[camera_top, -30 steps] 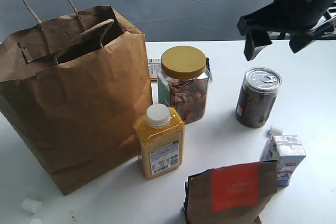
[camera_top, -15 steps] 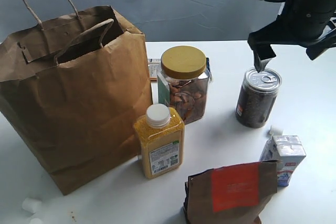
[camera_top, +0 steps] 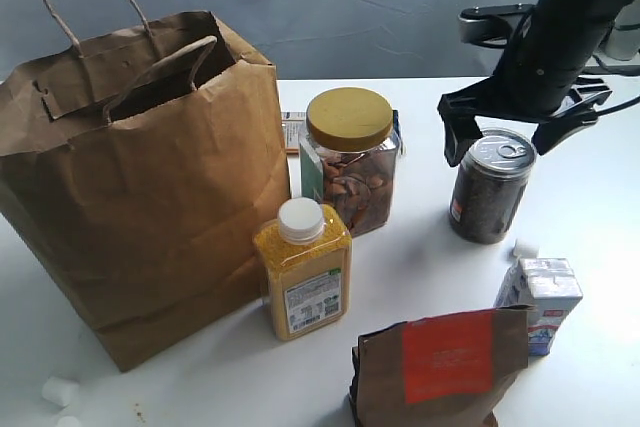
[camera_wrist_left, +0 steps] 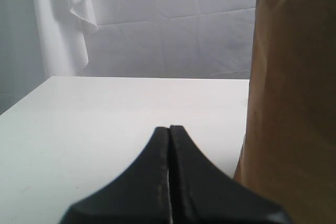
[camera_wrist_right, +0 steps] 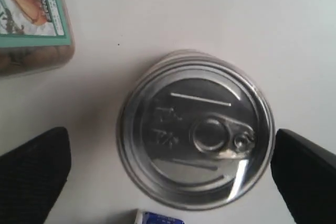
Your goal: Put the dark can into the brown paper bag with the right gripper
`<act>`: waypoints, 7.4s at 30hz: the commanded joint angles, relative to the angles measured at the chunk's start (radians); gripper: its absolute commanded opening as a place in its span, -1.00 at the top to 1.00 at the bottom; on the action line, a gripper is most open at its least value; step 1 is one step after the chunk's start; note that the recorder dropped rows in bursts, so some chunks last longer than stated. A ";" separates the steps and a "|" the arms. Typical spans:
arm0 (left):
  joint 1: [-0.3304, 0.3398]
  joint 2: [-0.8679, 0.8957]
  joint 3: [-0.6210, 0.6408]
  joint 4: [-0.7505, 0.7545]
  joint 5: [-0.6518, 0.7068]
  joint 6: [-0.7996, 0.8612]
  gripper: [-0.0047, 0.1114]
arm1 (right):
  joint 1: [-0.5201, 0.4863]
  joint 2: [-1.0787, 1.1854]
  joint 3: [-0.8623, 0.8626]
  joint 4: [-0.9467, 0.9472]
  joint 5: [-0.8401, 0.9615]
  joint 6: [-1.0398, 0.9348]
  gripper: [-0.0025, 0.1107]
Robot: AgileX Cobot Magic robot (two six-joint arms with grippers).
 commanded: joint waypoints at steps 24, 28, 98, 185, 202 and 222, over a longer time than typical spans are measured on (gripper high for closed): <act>-0.006 -0.003 0.004 0.003 -0.005 -0.003 0.92 | -0.005 -0.011 -0.007 -0.088 -0.003 0.044 0.96; -0.006 -0.003 0.004 0.003 -0.005 -0.003 0.92 | -0.005 -0.106 -0.007 -0.125 0.041 0.046 0.96; -0.006 -0.003 0.004 0.003 -0.005 -0.003 0.92 | 0.454 -0.114 -0.007 0.698 -0.695 -0.389 0.07; -0.006 -0.003 0.004 0.003 -0.005 -0.003 0.92 | 0.132 -1.312 1.577 0.389 -1.668 -0.279 0.96; -0.006 -0.003 0.004 0.003 -0.005 -0.003 0.92 | -0.260 -1.736 1.577 0.108 -1.235 -0.136 0.96; -0.006 -0.003 0.004 0.003 -0.005 -0.003 0.92 | -0.339 -1.950 1.577 0.022 -0.998 -0.048 0.96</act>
